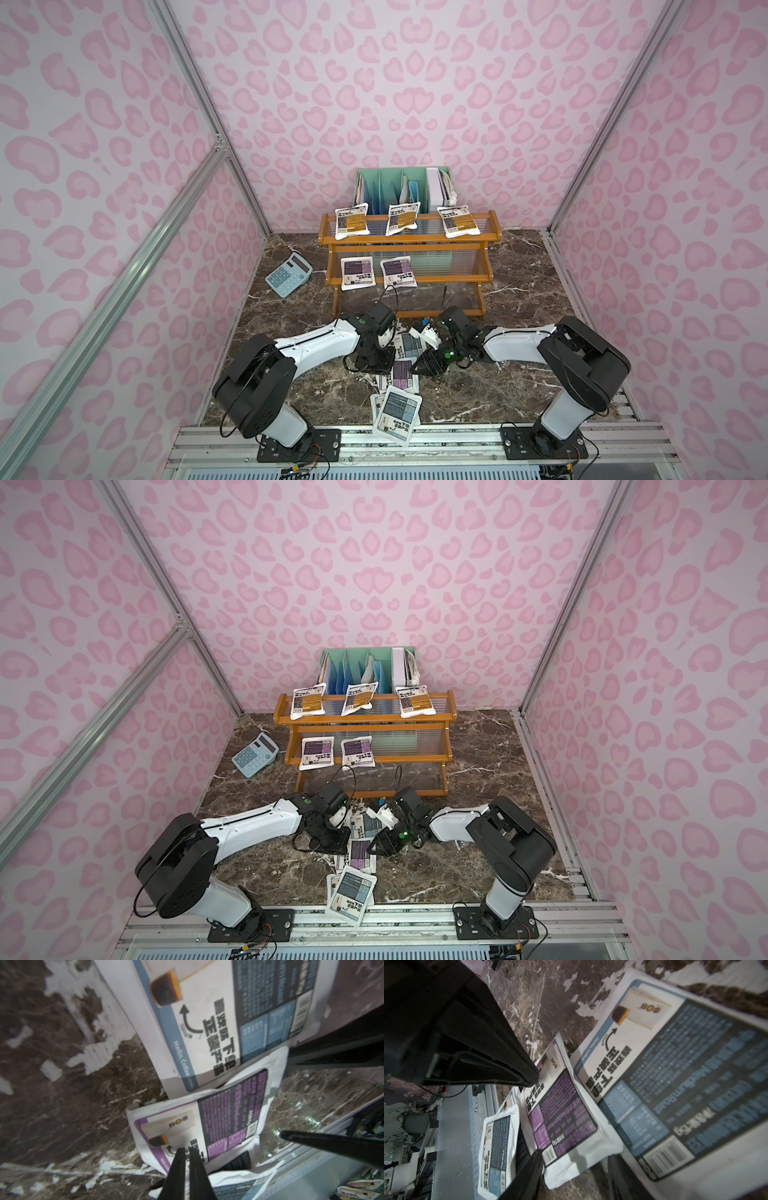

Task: Place the bagged coffee beans on the shelf by color
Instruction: Pick up the bagged coffee beans at the center of the board.

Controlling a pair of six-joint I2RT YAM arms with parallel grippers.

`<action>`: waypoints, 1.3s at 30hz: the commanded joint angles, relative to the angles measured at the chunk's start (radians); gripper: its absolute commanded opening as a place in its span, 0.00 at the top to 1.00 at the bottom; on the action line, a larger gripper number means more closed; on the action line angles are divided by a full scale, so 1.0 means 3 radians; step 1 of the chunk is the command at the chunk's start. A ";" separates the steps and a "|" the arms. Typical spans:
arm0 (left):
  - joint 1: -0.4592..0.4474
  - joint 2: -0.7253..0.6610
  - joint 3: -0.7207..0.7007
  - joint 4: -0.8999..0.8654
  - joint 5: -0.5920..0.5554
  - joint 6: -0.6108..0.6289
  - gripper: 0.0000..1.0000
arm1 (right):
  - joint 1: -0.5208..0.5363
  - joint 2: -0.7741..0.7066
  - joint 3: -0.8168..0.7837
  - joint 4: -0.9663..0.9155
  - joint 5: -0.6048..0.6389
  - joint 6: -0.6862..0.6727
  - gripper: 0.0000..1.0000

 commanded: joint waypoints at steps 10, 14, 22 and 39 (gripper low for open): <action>-0.0017 0.0252 0.0133 -0.0013 -0.0054 0.0106 0.91 | -0.0010 0.0235 0.0117 0.0146 -0.0155 0.0156 0.78; -0.0019 0.0266 0.0161 0.0022 -0.0049 0.0101 0.91 | -0.0008 0.0256 0.0157 0.0157 -0.0212 0.0161 0.89; 0.0094 -0.0119 0.0395 -0.0224 -0.0250 0.0026 0.76 | -0.0171 -0.0132 0.0021 -0.0003 -0.0224 0.0077 1.00; 0.0728 -0.0790 0.0754 -0.0071 0.1128 0.0559 0.47 | -0.0460 -0.0816 0.0679 -0.1185 -0.0888 -0.0558 1.00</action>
